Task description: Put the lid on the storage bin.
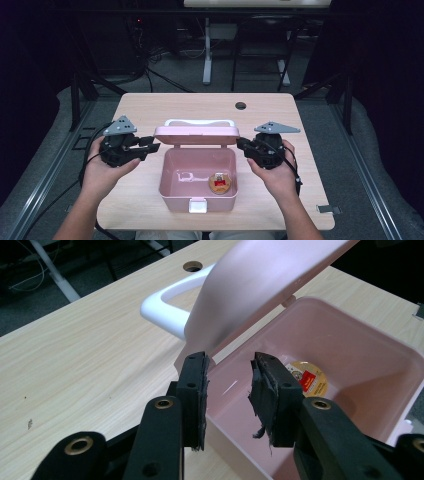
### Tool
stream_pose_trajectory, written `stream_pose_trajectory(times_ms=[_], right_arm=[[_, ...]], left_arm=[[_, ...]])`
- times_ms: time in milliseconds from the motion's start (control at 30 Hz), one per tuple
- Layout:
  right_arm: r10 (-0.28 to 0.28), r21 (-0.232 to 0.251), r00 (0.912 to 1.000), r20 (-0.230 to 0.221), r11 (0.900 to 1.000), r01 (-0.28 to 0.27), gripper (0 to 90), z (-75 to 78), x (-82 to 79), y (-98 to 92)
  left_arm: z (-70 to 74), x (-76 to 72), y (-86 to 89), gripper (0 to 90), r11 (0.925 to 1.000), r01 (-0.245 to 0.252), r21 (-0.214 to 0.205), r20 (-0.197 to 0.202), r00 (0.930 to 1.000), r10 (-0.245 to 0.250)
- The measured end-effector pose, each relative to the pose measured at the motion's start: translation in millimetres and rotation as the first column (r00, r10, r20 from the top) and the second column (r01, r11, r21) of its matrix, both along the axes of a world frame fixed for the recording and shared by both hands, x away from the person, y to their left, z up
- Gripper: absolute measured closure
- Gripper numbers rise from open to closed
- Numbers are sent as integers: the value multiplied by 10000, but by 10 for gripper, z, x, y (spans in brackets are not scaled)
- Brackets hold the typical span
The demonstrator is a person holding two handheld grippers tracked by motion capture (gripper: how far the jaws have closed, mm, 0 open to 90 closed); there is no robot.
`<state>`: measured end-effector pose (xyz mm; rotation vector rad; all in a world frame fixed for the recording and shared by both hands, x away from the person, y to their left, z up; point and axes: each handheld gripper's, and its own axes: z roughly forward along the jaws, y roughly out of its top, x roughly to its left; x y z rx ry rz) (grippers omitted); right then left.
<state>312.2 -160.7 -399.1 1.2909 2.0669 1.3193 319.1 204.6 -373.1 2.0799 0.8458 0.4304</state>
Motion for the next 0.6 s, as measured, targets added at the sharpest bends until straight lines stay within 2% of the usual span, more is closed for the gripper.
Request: stream_pose_trajectory(times_ms=[267, 400, 600], right_arm=[[39, 41, 9999, -113, 10000, -38, 837, -6, -5, -7], [91, 147, 9998, -173, 9999, -88, 822, -3, -21, -13], [137, 48, 9998, -160, 9999, -136, 820, 2, -42, -10]], left_arm=[[125, -14, -41, 690, 10000, -25, 72, 188, 9998, 23], [143, -28, -40, 716, 9999, -41, 126, 222, 9997, 38], [131, -52, -34, 752, 9997, 0, 246, 118, 9999, -3]])
